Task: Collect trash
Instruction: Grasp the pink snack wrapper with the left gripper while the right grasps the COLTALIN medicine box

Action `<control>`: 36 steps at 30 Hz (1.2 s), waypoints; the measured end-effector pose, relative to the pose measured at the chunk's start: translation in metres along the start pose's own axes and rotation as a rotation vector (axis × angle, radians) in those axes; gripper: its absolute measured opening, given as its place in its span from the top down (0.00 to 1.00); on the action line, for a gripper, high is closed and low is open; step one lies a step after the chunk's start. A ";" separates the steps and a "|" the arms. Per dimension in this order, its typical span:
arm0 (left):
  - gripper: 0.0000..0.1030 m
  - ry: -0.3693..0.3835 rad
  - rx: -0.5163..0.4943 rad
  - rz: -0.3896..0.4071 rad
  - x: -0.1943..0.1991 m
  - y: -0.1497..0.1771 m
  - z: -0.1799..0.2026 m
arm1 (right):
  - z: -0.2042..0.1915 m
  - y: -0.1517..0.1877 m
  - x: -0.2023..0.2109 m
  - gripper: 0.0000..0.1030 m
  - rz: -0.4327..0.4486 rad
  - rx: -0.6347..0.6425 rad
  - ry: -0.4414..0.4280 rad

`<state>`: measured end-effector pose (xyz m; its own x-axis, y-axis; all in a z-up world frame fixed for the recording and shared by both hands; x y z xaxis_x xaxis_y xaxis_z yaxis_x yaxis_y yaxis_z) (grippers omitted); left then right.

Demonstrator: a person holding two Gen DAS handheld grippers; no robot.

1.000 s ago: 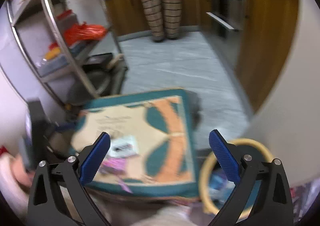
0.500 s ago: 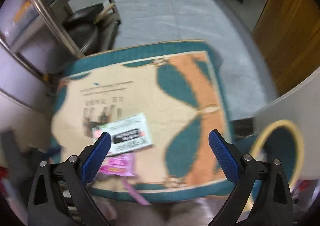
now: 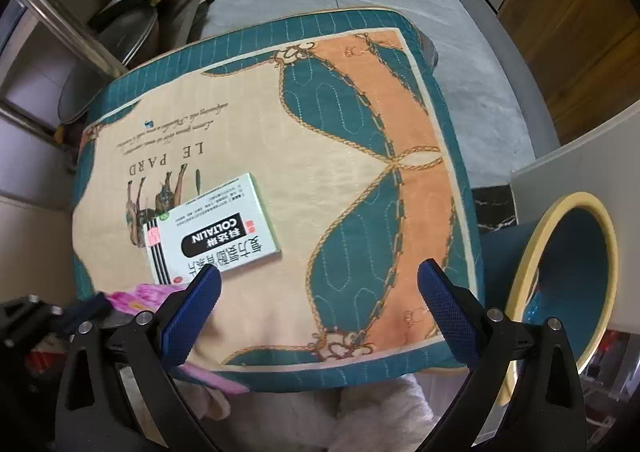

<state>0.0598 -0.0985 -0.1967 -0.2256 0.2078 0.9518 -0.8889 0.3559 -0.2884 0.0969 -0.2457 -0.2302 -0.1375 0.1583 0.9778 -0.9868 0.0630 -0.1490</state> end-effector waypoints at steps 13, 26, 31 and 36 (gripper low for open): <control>0.96 -0.073 0.187 0.117 0.042 -0.002 -0.079 | -0.064 0.001 -0.027 0.05 -0.134 -0.276 -0.174; 0.86 0.035 0.220 0.052 0.009 0.001 -0.081 | -0.094 -0.010 -0.074 0.05 -0.212 -0.601 -0.094; 0.50 0.064 0.249 0.043 -0.003 -0.006 -0.079 | -0.098 -0.018 -0.077 0.13 -0.164 -0.490 0.034; 0.50 0.065 0.226 -0.021 -0.026 -0.006 -0.071 | -0.079 -0.033 -0.076 0.22 -0.123 -0.435 0.024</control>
<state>0.0991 -0.0413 -0.2273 -0.1863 0.2637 0.9465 -0.9616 0.1488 -0.2307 0.1465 -0.1817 -0.3110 -0.0147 0.1459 0.9892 -0.8672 0.4906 -0.0852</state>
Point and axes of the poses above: each gripper's, at about its wrist camera, not at the fingertips, and x roughly against the way its jaws point, z to its right, y to its underside, the point moved 8 cm from there along -x, roughly the way its jaws point, and after that the axes turned 13 degrees about y, right-handed, at the moved point
